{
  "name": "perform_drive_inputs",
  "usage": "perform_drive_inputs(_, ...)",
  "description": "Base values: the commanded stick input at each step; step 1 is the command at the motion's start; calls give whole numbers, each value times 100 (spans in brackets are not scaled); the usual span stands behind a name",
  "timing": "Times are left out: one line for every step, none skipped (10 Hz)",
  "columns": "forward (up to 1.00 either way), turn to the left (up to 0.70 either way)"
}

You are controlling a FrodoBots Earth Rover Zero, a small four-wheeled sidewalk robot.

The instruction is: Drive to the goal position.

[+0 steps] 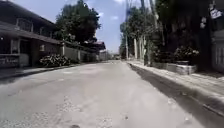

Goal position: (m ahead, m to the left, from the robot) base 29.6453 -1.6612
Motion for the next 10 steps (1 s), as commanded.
perform_drive_inputs(100, -3)
perform_drive_inputs(100, -3)
perform_drive_inputs(100, -3)
perform_drive_inputs(100, -3)
perform_drive_inputs(100, -3)
perform_drive_inputs(100, -3)
perform_drive_inputs(100, -3)
perform_drive_inputs(100, -3)
perform_drive_inputs(100, -13)
perform_drive_inputs(100, -40)
